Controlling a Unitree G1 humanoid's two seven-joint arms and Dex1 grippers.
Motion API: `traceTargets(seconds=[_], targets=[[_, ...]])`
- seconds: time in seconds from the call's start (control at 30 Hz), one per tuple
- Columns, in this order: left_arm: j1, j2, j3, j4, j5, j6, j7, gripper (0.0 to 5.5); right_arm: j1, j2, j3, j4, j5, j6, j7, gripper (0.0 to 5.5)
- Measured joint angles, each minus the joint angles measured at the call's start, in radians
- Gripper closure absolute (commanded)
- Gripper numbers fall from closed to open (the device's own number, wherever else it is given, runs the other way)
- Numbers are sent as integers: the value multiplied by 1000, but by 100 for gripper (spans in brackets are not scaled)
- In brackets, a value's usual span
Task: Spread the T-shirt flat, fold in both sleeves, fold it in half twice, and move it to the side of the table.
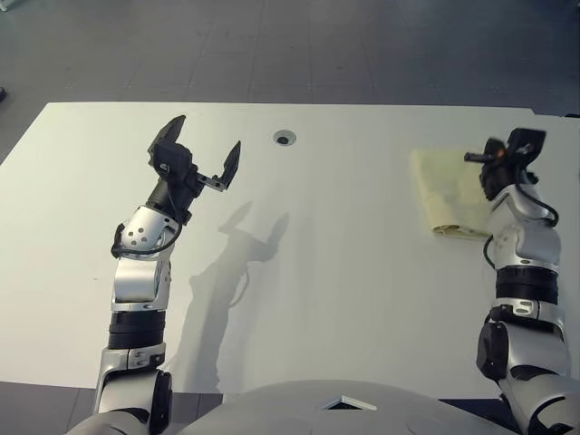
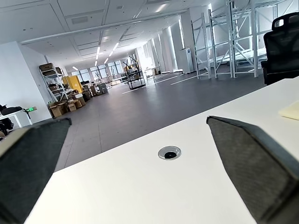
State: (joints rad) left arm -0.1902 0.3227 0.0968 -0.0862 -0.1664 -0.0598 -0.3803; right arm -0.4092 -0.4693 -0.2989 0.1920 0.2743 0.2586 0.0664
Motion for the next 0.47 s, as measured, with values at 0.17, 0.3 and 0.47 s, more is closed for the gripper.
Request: traceTargets(seconds=[0.17,0.3,0.47], targets=[[35,-45,-9,-80,86,7,118,10,155,85,84,-370,-8,0,2,494],[131,-94,-43,-172,160,20,203,10,377,197,265,-554,-87,-72,5,436],[244,-106,-72,-207,257,-40,244,10,538,252,401,-567,-235,-155,-15,351]])
